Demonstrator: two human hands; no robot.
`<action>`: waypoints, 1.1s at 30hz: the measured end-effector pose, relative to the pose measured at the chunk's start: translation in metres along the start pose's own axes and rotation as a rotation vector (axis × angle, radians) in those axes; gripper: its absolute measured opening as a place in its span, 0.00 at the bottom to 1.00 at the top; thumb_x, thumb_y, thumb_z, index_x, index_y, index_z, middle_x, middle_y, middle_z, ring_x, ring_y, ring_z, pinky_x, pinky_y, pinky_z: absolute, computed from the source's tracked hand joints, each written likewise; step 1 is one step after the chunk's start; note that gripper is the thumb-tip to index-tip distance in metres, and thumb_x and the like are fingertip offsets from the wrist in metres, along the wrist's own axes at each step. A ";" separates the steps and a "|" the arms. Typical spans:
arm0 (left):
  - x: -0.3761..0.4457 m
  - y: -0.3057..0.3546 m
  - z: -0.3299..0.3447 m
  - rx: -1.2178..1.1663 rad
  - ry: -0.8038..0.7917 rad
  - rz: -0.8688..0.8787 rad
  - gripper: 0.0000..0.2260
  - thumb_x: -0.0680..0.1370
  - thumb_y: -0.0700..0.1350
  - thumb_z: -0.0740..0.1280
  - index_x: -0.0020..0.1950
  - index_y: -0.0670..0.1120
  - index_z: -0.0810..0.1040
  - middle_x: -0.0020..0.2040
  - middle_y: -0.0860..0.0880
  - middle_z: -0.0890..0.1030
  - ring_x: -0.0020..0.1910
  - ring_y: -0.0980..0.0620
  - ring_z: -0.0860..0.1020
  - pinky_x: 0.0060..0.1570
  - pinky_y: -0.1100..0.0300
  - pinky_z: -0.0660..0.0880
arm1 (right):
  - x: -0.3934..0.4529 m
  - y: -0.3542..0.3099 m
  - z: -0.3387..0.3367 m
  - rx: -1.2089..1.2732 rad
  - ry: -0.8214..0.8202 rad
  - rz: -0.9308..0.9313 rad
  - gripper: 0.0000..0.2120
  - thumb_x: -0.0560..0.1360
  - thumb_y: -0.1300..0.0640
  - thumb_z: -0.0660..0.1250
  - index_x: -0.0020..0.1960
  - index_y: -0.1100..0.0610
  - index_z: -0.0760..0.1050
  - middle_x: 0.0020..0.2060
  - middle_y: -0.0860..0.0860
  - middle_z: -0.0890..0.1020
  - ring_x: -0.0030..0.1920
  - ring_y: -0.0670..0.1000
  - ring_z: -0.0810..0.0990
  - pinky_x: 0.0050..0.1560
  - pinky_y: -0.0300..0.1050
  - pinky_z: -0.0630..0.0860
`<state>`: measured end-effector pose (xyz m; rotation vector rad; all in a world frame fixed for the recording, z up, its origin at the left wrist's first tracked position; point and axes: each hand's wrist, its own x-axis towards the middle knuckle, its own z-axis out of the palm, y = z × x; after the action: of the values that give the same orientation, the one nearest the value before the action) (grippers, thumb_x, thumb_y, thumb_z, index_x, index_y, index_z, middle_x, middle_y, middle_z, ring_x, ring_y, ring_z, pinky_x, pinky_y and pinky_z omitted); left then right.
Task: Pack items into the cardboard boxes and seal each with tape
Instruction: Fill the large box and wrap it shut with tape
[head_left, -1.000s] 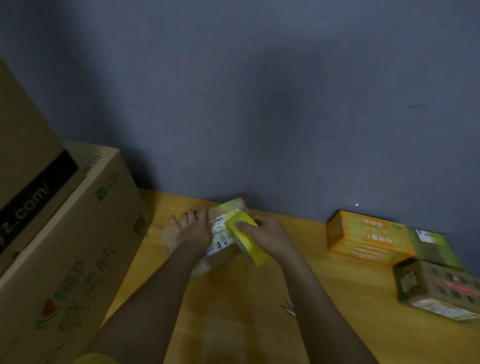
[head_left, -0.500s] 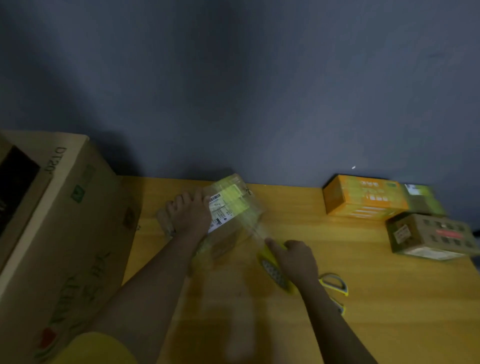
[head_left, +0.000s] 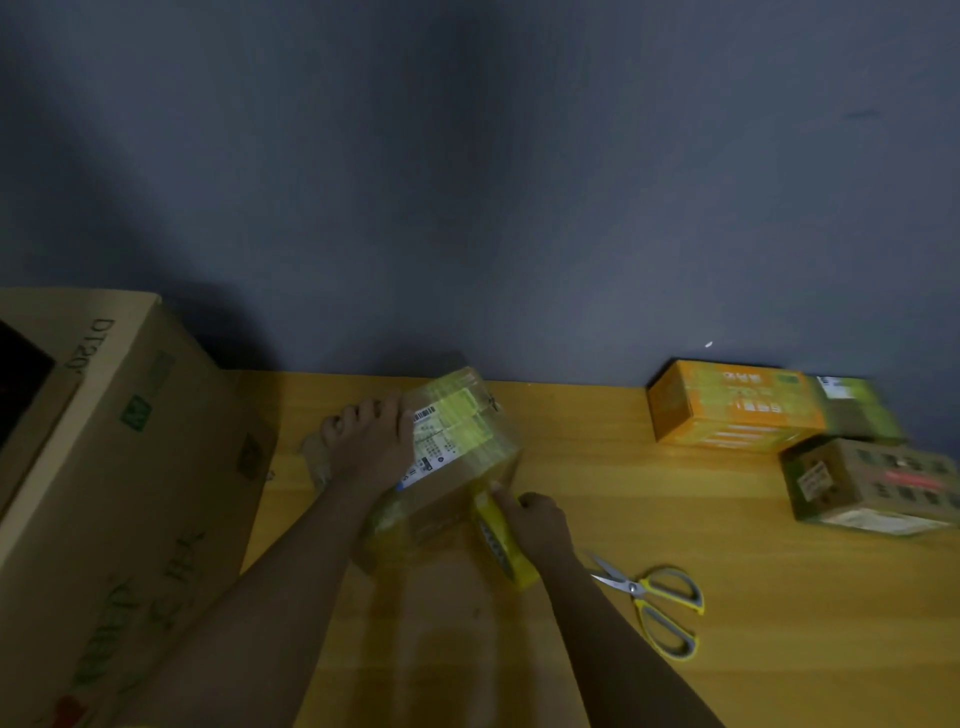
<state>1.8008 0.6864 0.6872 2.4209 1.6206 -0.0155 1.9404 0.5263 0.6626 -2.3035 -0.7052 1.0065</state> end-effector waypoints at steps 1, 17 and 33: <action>0.000 0.000 -0.001 0.000 0.008 0.037 0.19 0.83 0.54 0.47 0.71 0.50 0.66 0.69 0.45 0.69 0.66 0.43 0.65 0.66 0.47 0.56 | -0.001 0.003 -0.002 -0.008 -0.014 -0.008 0.28 0.76 0.35 0.61 0.28 0.53 0.59 0.25 0.48 0.63 0.26 0.47 0.64 0.30 0.43 0.57; -0.039 0.058 0.006 0.028 0.227 0.207 0.15 0.68 0.31 0.69 0.53 0.41 0.79 0.54 0.36 0.75 0.51 0.35 0.73 0.56 0.40 0.68 | -0.061 0.072 0.015 0.310 -0.305 0.037 0.05 0.77 0.56 0.68 0.52 0.54 0.76 0.46 0.51 0.81 0.41 0.45 0.80 0.40 0.36 0.75; -0.094 0.048 0.003 0.325 -0.198 0.383 0.37 0.81 0.53 0.60 0.76 0.58 0.33 0.78 0.46 0.35 0.76 0.36 0.39 0.71 0.35 0.50 | -0.076 0.066 -0.009 0.083 -0.325 -0.071 0.13 0.82 0.50 0.60 0.58 0.58 0.75 0.45 0.50 0.77 0.49 0.50 0.75 0.35 0.35 0.67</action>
<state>1.8086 0.5823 0.7056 2.8263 1.1218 -0.4705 1.9187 0.4271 0.6630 -2.0499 -0.8489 1.3671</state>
